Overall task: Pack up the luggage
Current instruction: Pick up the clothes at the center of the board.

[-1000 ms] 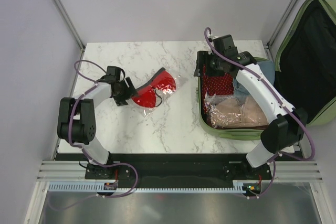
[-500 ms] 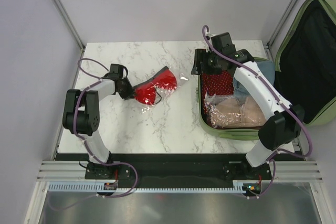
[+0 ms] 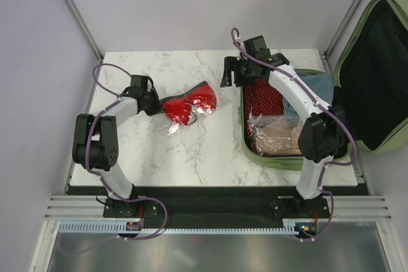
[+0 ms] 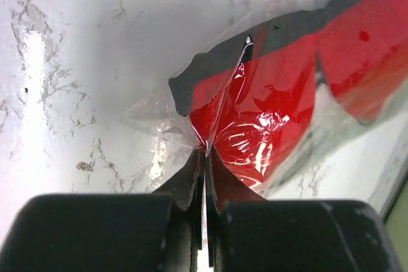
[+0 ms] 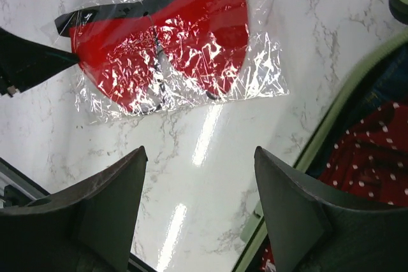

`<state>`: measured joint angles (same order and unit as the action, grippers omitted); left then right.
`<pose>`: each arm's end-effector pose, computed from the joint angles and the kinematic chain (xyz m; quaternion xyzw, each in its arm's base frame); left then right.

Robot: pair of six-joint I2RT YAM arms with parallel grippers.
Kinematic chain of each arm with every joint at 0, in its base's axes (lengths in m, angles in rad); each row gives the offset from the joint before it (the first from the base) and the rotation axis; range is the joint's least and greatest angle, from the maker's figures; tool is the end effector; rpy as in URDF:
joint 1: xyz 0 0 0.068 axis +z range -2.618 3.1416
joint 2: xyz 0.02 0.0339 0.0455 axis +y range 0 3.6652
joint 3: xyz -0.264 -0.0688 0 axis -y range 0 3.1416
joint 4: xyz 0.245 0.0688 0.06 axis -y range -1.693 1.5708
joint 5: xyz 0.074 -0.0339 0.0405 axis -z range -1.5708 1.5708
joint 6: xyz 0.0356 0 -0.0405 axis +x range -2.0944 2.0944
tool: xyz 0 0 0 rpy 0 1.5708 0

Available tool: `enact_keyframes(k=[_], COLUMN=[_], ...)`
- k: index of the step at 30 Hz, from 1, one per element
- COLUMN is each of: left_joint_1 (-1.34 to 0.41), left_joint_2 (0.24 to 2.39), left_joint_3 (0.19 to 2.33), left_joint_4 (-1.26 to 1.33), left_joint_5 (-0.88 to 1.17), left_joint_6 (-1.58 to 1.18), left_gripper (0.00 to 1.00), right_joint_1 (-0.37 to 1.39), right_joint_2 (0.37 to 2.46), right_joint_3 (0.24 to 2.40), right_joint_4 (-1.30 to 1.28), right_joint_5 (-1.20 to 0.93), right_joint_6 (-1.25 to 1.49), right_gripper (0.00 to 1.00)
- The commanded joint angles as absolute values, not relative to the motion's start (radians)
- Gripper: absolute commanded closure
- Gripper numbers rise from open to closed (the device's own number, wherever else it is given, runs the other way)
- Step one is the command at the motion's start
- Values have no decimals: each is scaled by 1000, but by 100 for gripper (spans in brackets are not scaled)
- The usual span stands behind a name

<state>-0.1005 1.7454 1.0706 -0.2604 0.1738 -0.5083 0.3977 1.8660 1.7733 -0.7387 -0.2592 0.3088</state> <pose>0.3570 -0.0422 0.1795 -0.1651 0.9322 -0.1720 0.2723 0.3831 0.1708 0.3230 -0.0877 0.9216 0.2370 0.2945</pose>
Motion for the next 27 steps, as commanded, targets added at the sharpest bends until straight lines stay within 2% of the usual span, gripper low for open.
enact_keyframes(k=[1,12,16,20,27], left_joint_1=[-100,-37,-12,-3,31], left_joint_2=[1616,1407,1387,1382,1414], left_joint_3=[1014,868,859,868,894], left_joint_4=[-175,-146,-193,-235,-268], left_joint_5=[239,443,437,445,469], left_joint_6=[-393,-287,-268,-238,-199], left_gripper=[98,98,98,98,98], right_joint_1=[405,494,503,526,546], right_joint_2=[1966,2181,2238,2299,2347], right_joint_3=[1893,1973,1973,2017,2026], right_joint_4=[-658,-621,-572,-561,-520], right_joint_5=[-348,-374,-410,-344,-215], right_joint_6=[295,259,282,267,238], right_gripper=[24,24,23,18,16])
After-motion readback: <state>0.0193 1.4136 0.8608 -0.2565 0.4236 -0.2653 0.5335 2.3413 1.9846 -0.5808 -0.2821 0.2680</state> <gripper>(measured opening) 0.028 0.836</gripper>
